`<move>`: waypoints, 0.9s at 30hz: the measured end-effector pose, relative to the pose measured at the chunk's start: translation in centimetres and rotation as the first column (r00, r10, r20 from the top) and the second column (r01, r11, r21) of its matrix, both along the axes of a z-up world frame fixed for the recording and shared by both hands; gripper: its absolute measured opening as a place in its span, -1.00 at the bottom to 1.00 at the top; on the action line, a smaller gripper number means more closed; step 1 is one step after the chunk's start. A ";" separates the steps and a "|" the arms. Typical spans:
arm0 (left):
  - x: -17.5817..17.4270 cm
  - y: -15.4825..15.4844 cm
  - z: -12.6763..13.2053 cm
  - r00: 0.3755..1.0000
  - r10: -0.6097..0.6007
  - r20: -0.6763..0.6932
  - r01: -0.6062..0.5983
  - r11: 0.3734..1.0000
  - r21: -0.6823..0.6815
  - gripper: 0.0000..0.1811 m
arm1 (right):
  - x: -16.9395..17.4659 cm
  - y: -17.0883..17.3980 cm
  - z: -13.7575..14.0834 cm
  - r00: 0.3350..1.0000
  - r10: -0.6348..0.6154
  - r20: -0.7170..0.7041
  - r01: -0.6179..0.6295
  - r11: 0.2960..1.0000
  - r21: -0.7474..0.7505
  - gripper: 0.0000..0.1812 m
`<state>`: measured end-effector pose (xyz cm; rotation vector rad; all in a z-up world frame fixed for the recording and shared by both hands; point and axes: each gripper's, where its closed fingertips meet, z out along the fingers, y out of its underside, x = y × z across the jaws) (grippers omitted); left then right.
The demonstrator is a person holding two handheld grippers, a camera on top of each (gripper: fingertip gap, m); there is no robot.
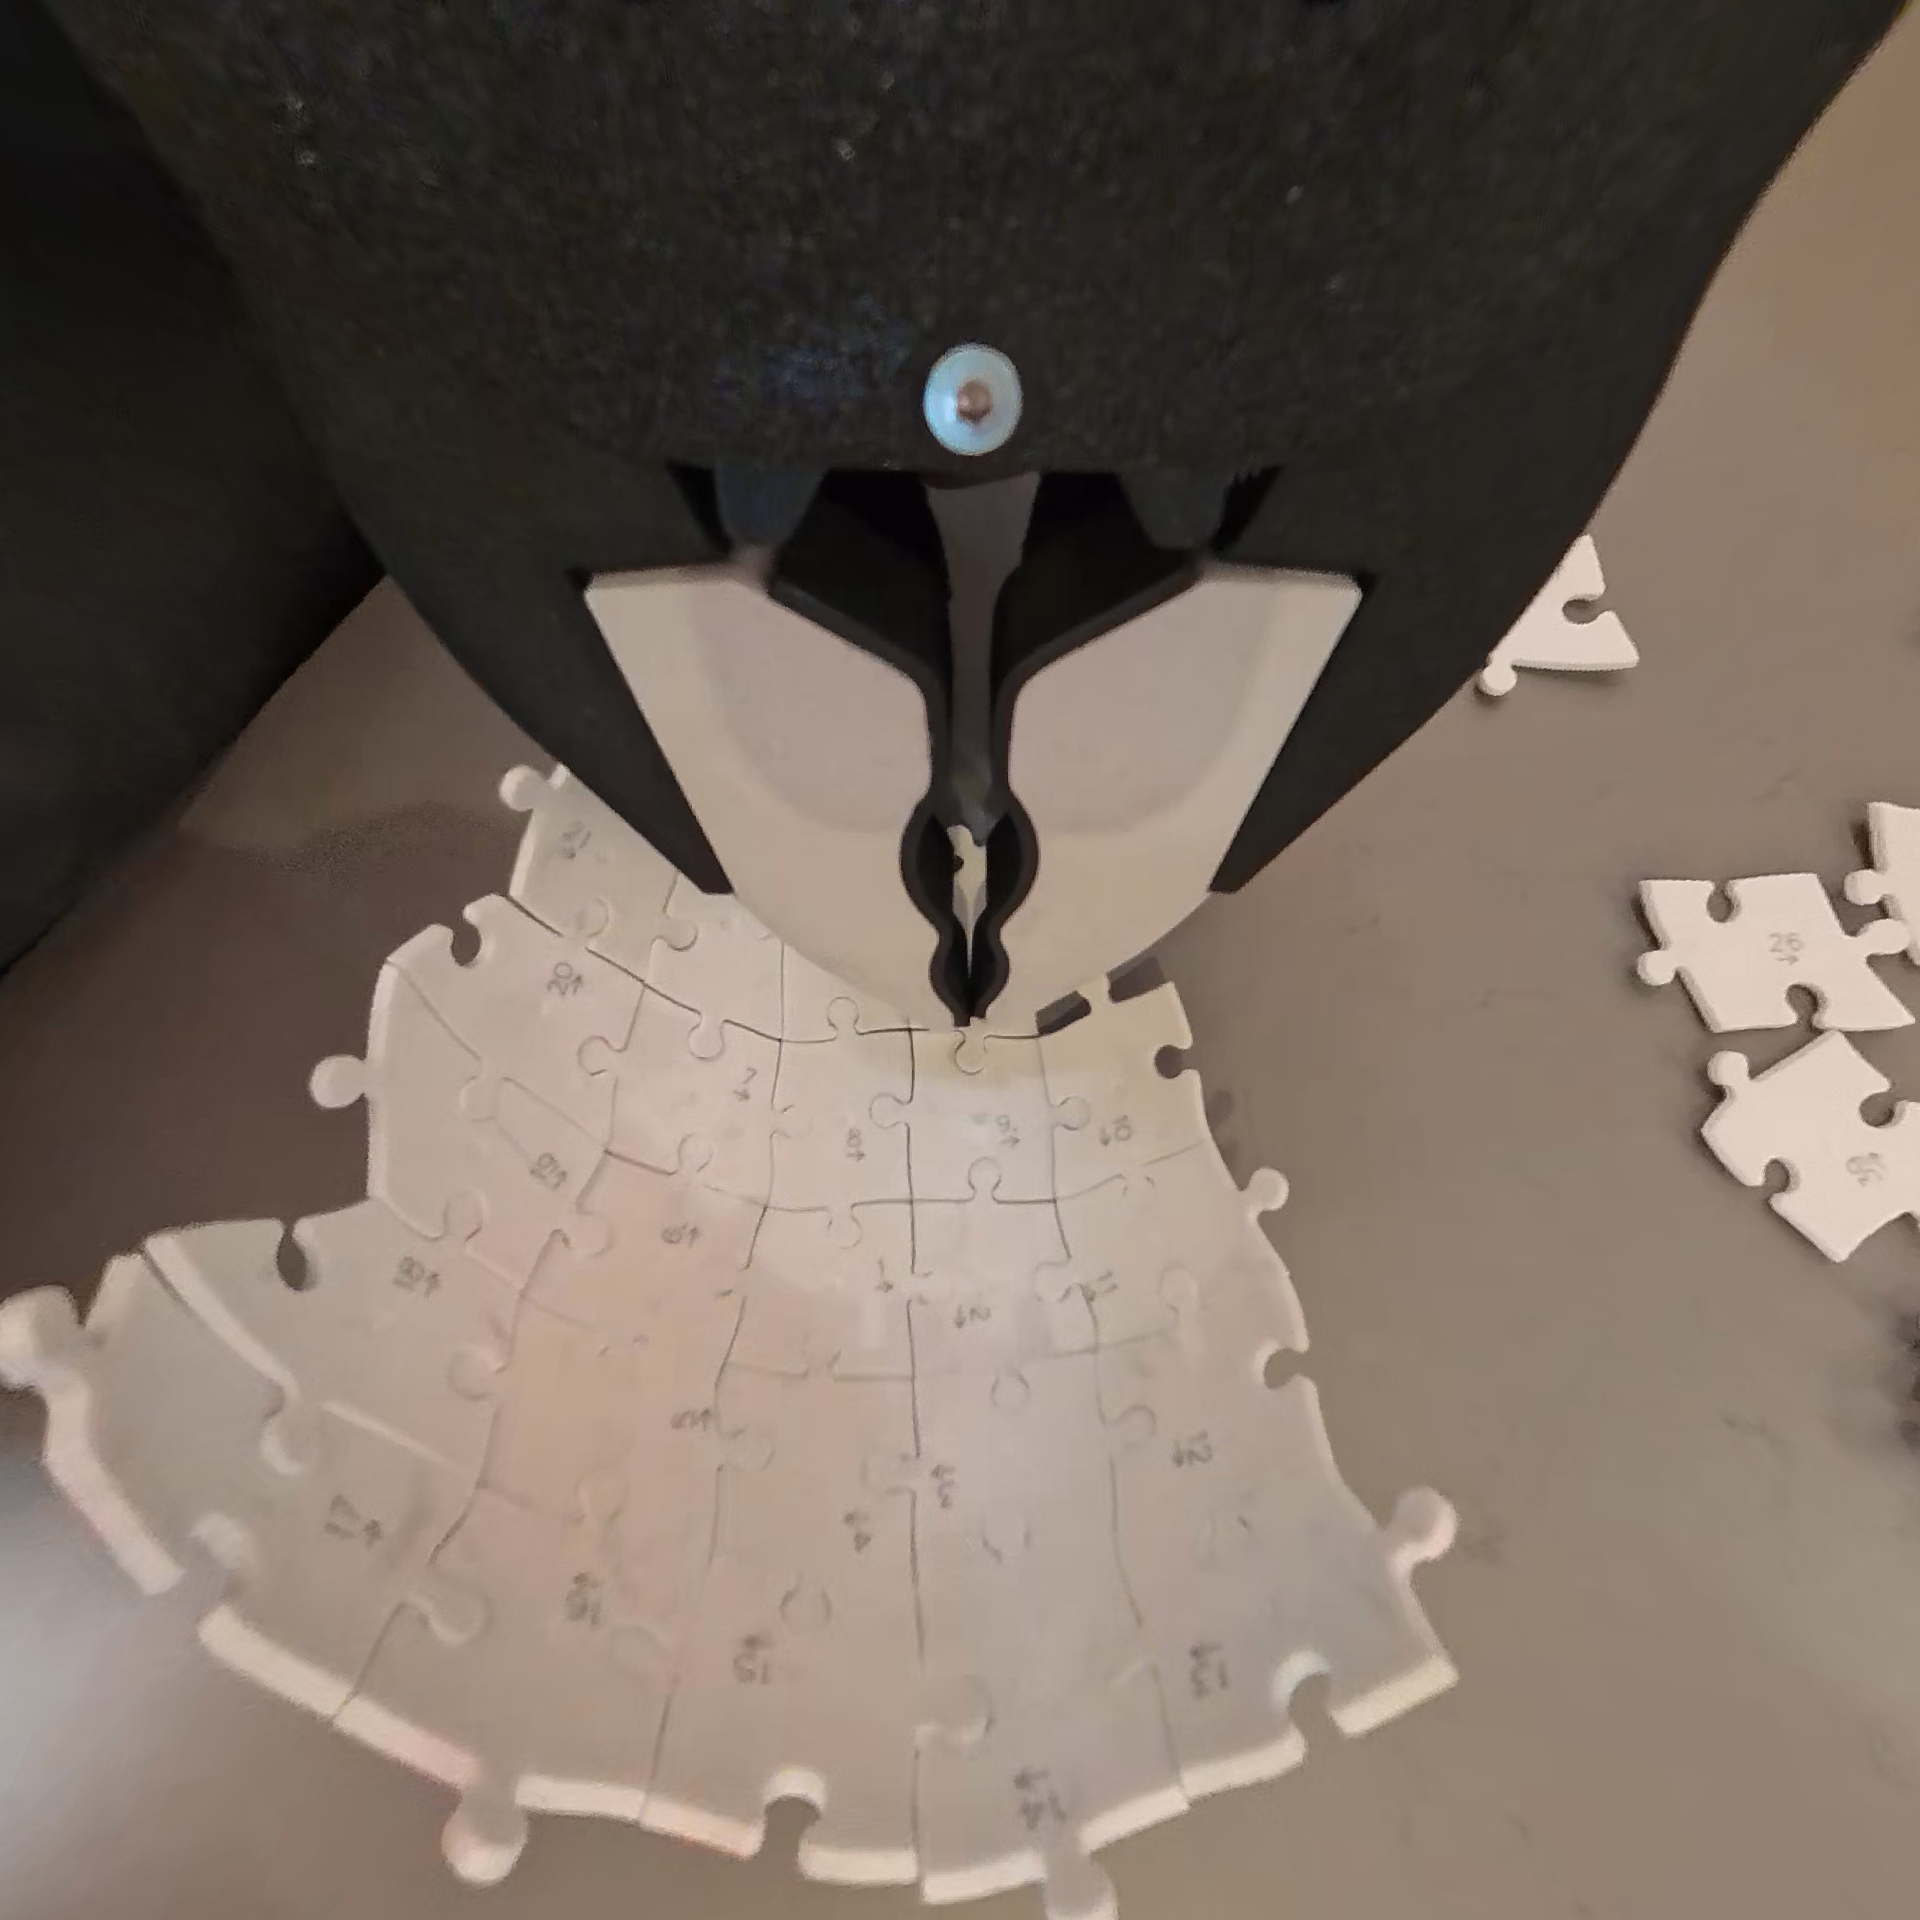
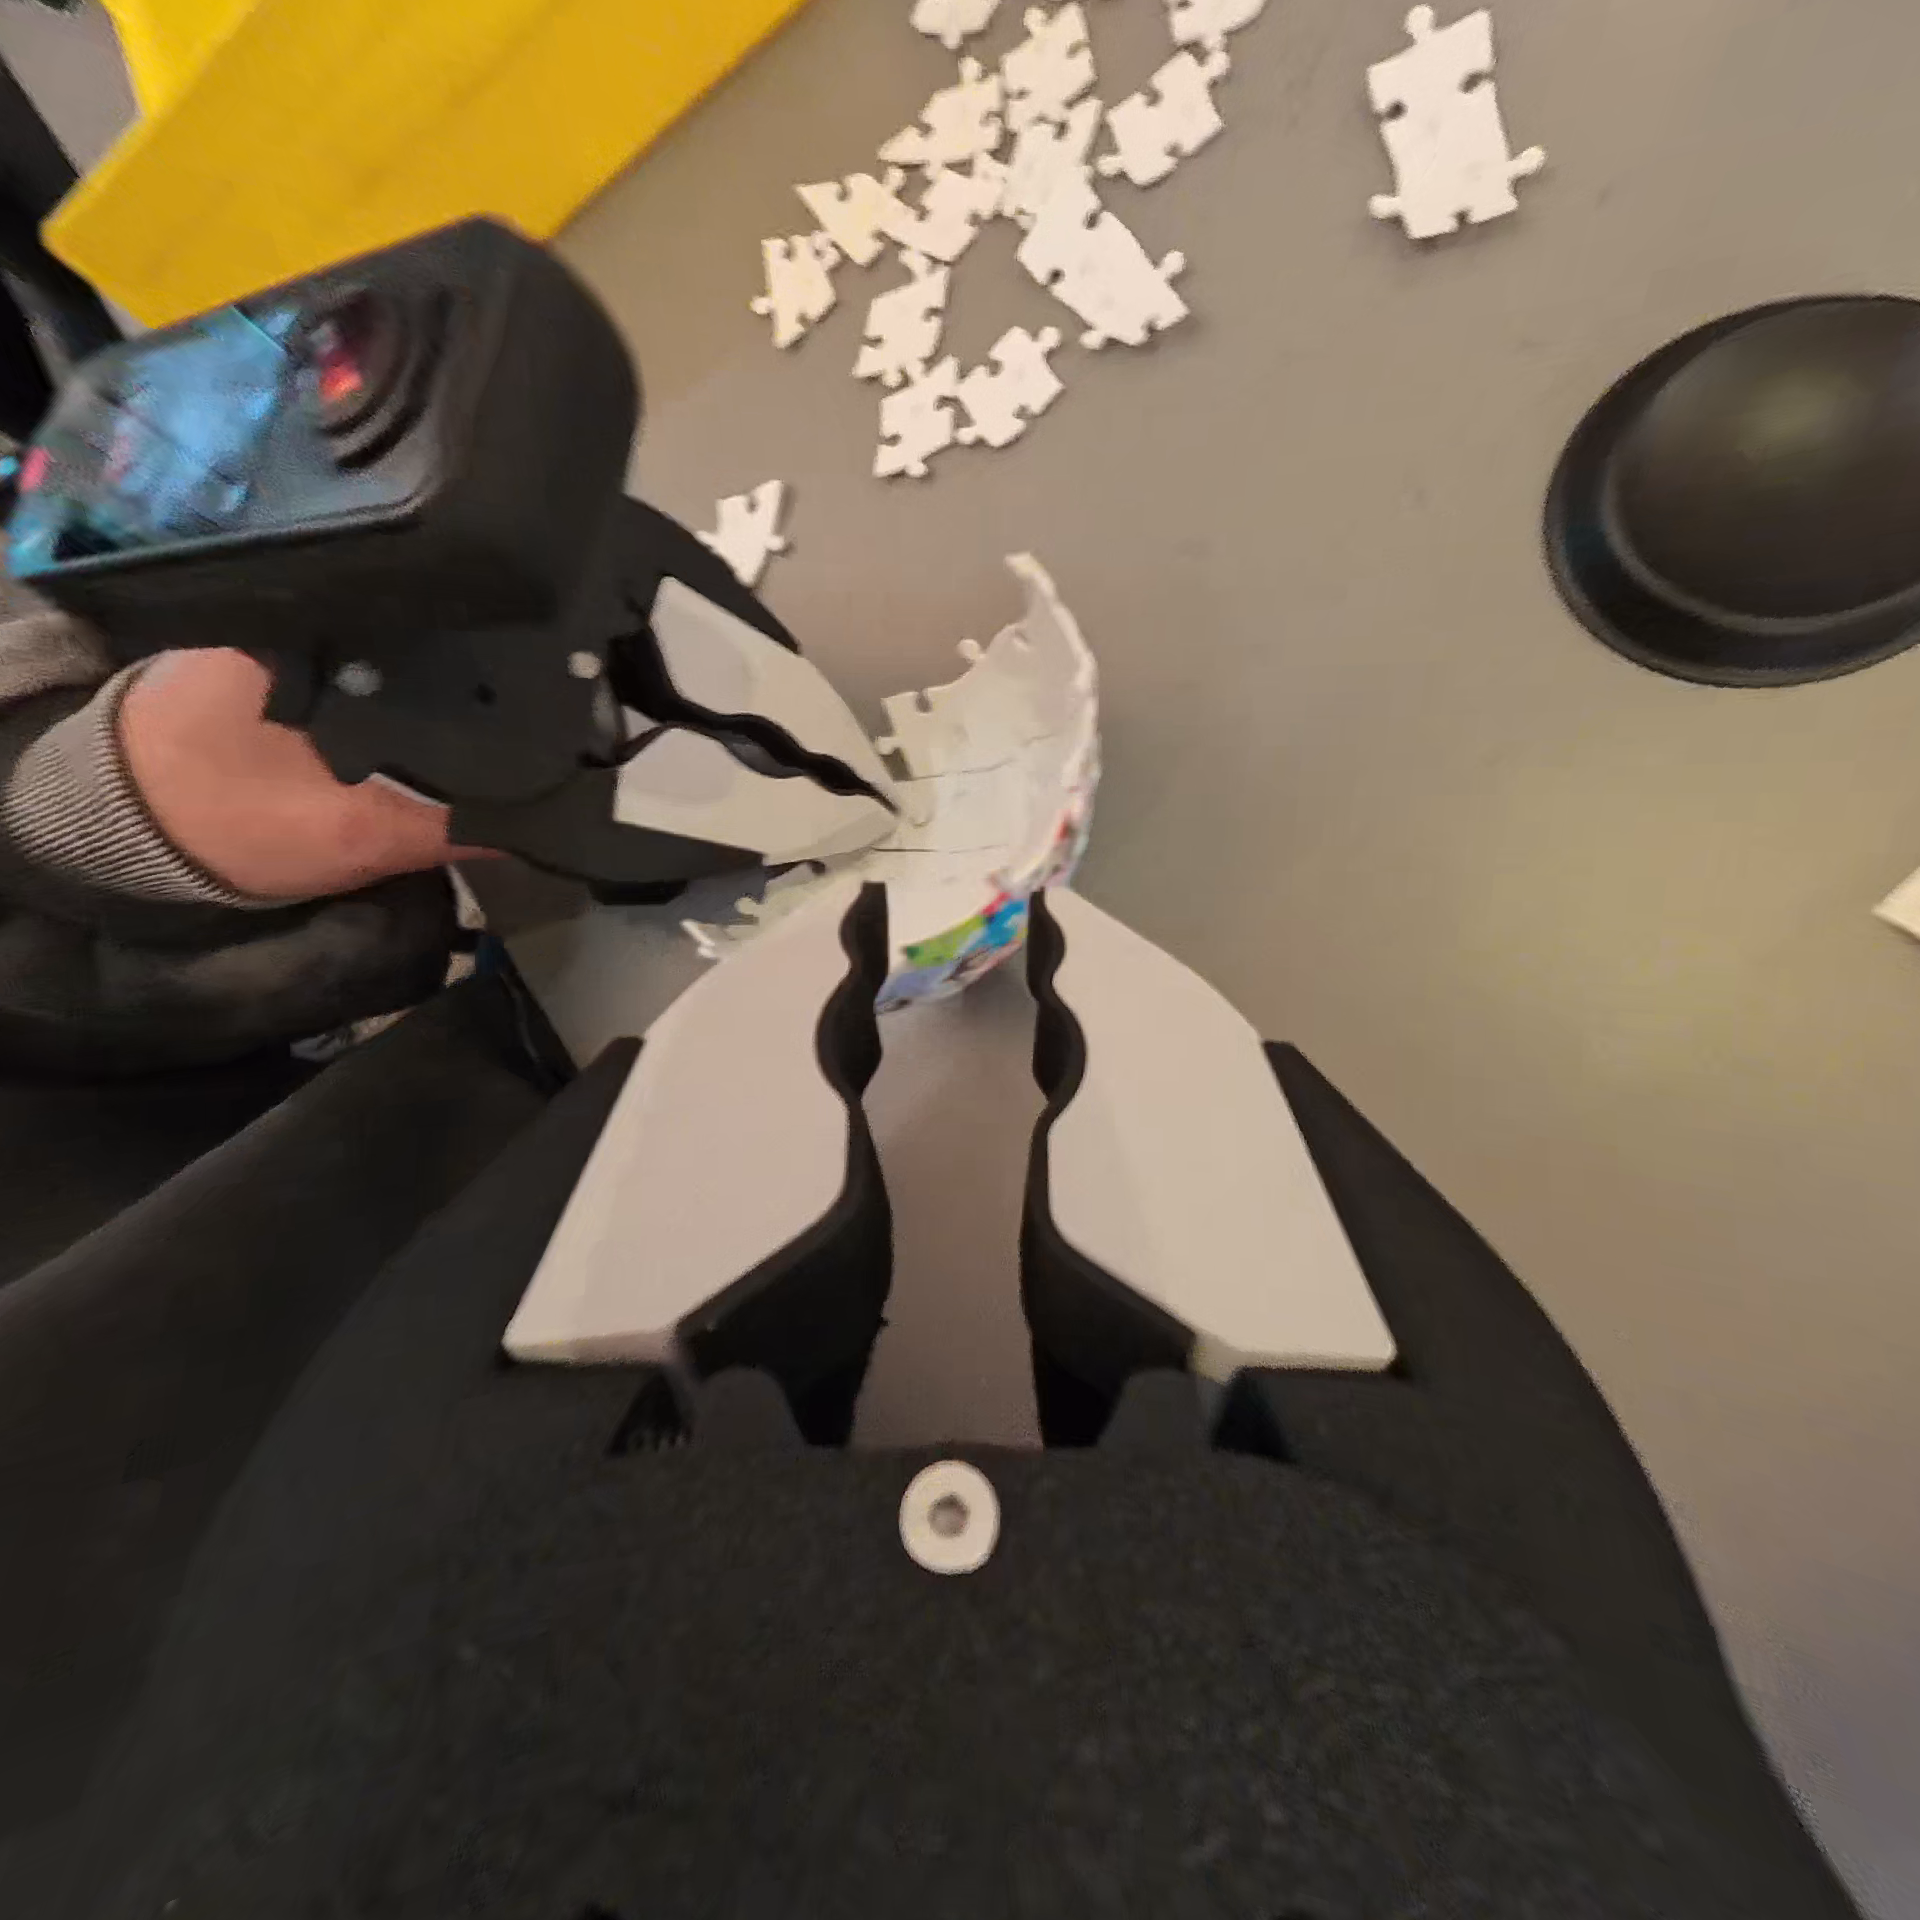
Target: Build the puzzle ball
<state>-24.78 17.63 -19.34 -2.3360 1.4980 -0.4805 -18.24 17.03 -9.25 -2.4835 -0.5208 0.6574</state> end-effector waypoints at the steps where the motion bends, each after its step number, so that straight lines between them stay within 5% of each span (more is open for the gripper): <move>1: 0.0 0.0 0.0 1.000 0.000 -0.001 0.000 1.000 0.005 -1.00 | -0.6 -0.4 0.0 1.000 0.001 -0.016 0.000 0.999 0.040 -0.72; 5: 0.1 0.0 0.0 1.000 -0.005 -0.001 0.005 1.000 0.008 -1.00 | -0.7 -1.6 -0.7 0.999 0.046 0.026 -0.052 0.962 0.269 -0.72; 13: 0.1 -0.1 0.0 0.999 -0.032 -0.008 0.032 0.999 -0.002 -1.00 | -1.4 -2.2 -1.4 0.988 0.155 -0.002 -0.136 0.874 0.466 -0.62; 27: 0.1 -0.1 0.0 0.999 -0.033 -0.037 0.032 0.999 -0.026 -1.00 | -1.8 -2.3 -1.8 0.977 0.204 -0.065 -0.148 0.862 0.486 -0.62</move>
